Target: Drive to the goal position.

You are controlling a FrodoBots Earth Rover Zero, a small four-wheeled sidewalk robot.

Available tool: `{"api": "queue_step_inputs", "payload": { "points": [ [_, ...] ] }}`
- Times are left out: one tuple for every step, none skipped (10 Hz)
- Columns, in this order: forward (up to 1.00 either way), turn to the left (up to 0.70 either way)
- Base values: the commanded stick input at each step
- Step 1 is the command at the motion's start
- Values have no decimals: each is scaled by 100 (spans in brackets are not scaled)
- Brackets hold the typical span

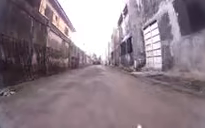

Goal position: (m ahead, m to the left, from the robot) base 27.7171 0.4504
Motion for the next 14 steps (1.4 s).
{"api": "queue_step_inputs", "payload": {
  "points": [
    [70, 0],
    [70, 0],
    [70, 0],
    [70, -21],
    [70, -29],
    [70, -33],
    [70, -16],
    [70, 0],
    [70, 0],
    [70, 0],
    [70, 0],
    [70, 0],
    [70, 0],
    [70, 0]
  ]
}}
